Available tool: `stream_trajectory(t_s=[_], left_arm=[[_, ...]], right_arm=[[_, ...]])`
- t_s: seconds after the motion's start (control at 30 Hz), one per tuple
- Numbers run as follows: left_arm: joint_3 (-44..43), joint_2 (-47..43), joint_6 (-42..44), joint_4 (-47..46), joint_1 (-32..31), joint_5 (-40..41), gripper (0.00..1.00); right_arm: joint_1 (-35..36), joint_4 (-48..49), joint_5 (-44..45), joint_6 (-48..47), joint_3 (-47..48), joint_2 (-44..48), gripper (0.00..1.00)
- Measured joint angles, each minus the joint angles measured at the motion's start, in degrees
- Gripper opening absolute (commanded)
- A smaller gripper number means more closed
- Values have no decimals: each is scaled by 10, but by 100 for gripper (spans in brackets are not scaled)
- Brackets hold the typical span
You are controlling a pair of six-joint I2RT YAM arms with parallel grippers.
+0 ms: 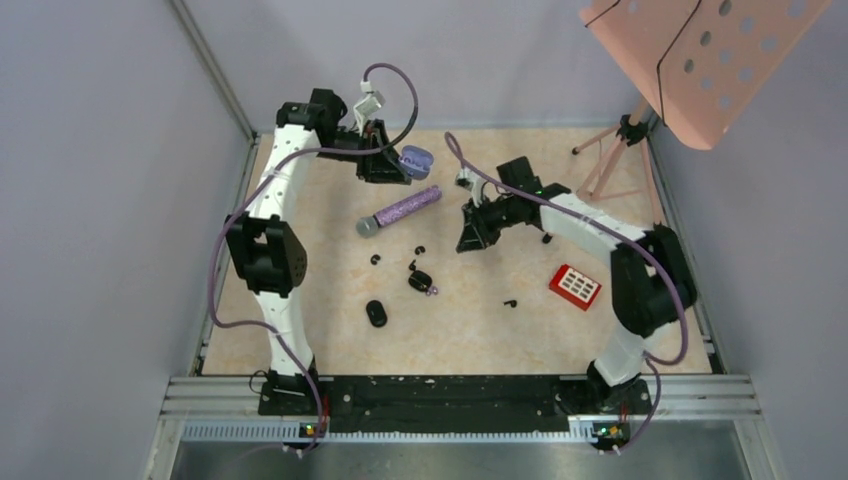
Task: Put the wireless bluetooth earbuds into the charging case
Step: Pick up the earbud from the center of the board.
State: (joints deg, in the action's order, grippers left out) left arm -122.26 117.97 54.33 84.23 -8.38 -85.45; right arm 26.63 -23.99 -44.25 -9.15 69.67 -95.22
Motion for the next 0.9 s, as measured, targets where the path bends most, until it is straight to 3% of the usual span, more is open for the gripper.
stream_trajectory(t_s=[0.07,0.2,0.3,0.37,0.53,0.9], left_arm=[[31,-27,-126,-106,0,45,0],[300,-179,-497,-534,21,131,0],[414,-231,-692,-777,57,158,0],[458,-247,-765,-876,78,177,0],[561,-314,-845,-979,109,220,0],[644,-429,-863,-1019,163,298,0]], right_arm=[[14,-17,1,-4,15,-54,22],[42,-61,-1,-18,64,-148,23],[58,-92,-6,-31,107,-195,24],[65,-106,-10,-39,128,-215,24],[86,-140,-10,-64,160,-241,25],[137,-193,13,-108,185,-273,24]])
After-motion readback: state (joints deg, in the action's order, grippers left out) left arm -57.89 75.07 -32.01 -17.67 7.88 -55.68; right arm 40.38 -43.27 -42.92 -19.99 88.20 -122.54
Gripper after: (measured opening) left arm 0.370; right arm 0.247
